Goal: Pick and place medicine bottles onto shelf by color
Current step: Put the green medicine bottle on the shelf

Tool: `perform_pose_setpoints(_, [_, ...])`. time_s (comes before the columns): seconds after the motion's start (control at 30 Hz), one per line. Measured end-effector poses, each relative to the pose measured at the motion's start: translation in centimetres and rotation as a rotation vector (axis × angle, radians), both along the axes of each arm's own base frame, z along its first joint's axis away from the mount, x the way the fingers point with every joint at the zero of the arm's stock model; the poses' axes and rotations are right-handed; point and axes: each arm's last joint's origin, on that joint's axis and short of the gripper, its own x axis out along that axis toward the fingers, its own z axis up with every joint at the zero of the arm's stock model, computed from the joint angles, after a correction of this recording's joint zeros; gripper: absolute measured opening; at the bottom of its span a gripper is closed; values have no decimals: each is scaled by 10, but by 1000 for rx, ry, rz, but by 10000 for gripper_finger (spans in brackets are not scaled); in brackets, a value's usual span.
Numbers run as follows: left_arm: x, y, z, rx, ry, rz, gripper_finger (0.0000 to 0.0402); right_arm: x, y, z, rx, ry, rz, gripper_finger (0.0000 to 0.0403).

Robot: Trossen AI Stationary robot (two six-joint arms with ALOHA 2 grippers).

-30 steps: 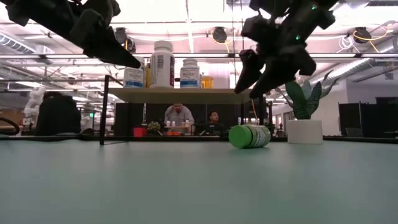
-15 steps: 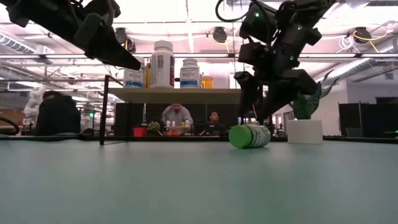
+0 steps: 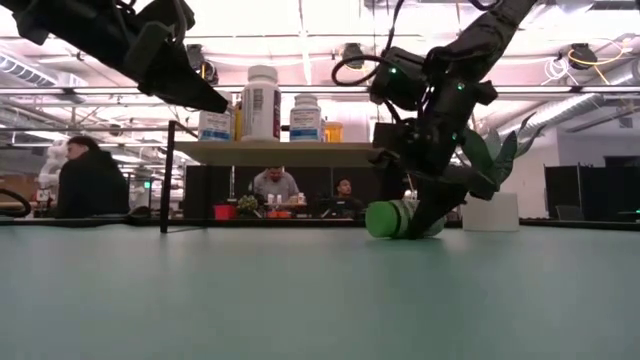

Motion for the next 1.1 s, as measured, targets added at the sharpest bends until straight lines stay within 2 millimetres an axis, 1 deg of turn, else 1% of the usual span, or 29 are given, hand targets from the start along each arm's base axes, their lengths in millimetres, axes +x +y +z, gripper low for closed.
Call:
perform_pose_setpoints(0.13, [0, 0, 0, -22, -9, 10, 246, 1, 3, -8, -15, 37, 7, 276])
perform_pose_setpoints(0.23, [0, 0, 0, -20, -10, 9, 246, 0, 3, -8, 10, 43, -32, 255])
perform_pose_setpoints(0.4, [2, 0, 3, -25, -48, 7, 246, -2, 3, -1, 43, 18, -110, 208])
perform_pose_setpoints(0.53, [7, -2, 4, -34, -87, -6, 246, -5, 4, 10, 74, -19, -158, 207])
perform_pose_setpoints(0.63, [13, -3, 0, -36, -89, -34, 246, -5, 7, 25, 179, -88, -161, 220])
perform_pose_setpoints(0.7, [19, -4, -5, -35, -77, -40, 246, -5, 10, 33, 300, -138, -140, 225])
perform_pose_setpoints(0.77, [26, -6, -13, -29, -61, -62, 246, -5, 14, 41, 425, -242, -92, 223])
perform_pose_setpoints(0.83, [33, -8, -20, -22, -49, -88, 246, -5, 17, 44, 537, -342, -35, 216])
perform_pose_setpoints(0.9, [40, -10, -28, -8, -39, -120, 246, -6, 19, 44, 609, -446, -4, 214])
perform_pose_setpoints(1.0, [50, -12, -38, 38, -38, -154, 246, -6, 21, 48, 640, -631, -5, 221])
perform_pose_setpoints(1.1, [61, -13, -46, 79, -79, -167, 246, -9, 26, 48, 631, -740, 5, 231])
